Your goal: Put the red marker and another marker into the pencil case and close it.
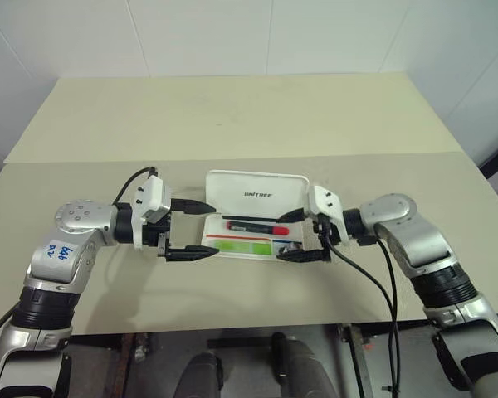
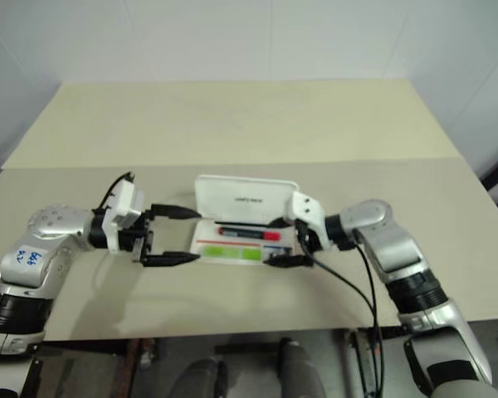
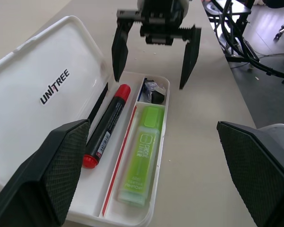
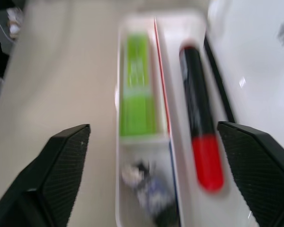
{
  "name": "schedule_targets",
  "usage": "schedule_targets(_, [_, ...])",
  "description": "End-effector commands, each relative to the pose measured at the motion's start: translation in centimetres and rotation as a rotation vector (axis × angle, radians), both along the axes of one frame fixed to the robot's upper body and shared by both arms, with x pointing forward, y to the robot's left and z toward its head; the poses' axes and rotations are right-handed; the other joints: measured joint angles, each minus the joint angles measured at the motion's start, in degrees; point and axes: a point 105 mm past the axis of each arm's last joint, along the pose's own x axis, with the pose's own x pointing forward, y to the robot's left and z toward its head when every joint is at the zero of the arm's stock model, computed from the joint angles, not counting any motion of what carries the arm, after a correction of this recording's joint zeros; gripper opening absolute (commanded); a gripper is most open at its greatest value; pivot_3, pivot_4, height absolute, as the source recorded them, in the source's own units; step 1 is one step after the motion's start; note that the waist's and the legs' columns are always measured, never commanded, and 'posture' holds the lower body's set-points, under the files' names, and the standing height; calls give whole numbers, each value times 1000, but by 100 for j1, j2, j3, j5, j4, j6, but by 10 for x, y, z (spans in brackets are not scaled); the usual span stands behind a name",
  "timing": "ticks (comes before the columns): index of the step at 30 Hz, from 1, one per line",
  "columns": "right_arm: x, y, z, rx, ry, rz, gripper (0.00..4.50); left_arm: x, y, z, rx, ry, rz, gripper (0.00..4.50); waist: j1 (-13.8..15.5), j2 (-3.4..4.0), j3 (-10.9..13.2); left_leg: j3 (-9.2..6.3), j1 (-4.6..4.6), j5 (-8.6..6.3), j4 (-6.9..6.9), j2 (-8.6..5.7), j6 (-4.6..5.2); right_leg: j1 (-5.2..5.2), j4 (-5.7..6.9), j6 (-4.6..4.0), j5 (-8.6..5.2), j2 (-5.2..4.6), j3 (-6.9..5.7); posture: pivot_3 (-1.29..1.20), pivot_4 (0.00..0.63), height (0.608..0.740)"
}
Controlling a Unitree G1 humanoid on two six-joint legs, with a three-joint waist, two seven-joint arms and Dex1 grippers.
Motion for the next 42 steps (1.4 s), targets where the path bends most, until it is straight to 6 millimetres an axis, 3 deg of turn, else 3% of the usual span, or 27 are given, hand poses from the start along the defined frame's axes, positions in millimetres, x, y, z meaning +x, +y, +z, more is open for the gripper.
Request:
schedule_targets(1, [-12, -3, 31, 86, -63, 30, 4471, -1, 1, 16, -28, -62, -8, 4500, 1, 0, 0, 0, 0, 0, 0, 0, 0, 0, -1, 0, 0, -1, 0, 0, 150, 740])
schedule_targets(5, [-24, -14, 37, 125, -67, 14, 4471, -1, 2, 18, -44, -65, 1, 4500, 26, -2, -1, -3, -5, -1, 0, -1, 0, 1, -9, 0, 0, -3, -4, 0, 150, 740])
schedule_targets(8, [-34, -36, 40, 178, -87, -65, 4471, -1, 7, 20, -67, -67, 29, 4500, 33, -2, -1, -1, -7, -2, -1, -1, 1, 2, -15, 1, 0, -3, -3, 0, 150, 740])
schedule_targets(12, [-33, -77, 37, 179, -165, -229, 4471, -1, 18, 18, -79, -69, 67, 4500, 19, -2, -1, 4, -5, -4, -4, -3, 2, 2, -20, 3, 1, -3, 0, 0, 150, 740])
schedule_targets(19, [-30, -103, 38, 203, -235, -311, 4471, -2, 33, 16, -84, -66, 90, 4500, -15, -5, 0, 16, 13, -1, -3, 5, 1, 4, -27, -10, -7, 9, 11, 0, 150, 740])
schedule_targets(23, [-29, -105, 37, 200, -240, -305, 4500, 1, 41, 21, -124, -94, 104, 3592, -12, -7, -1, 19, 13, 3, 1, 4, 2, 5, -28, -11, -7, 9, 16, 0, 150, 740])
schedule_targets(33, [-24, -97, 41, 186, -262, -285, 4500, 4, 44, 19, -151, -127, 110, 134, 1, -7, -1, 16, 11, 1, 0, 3, 2, 7, -28, -4, -3, 4, 16, 0, 150, 740])
schedule_targets(37, [-24, -95, 43, 184, -270, -282, 4500, 15, 46, 22, -185, -179, 172, 26, 6, -7, -1, 15, 10, 1, 0, 3, 2, 7, -28, -3, -2, 3, 15, 0, 150, 740])
schedule_targets(42, [-24, -92, 41, 172, -272, -279, 4500, 53, 49, 53, -366, -265, 349, 26, 58, -14, 0, 8, 9, 3, 6, -1, 1, 8, -22, 0, 1, 2, 12, 0, 150, 740])
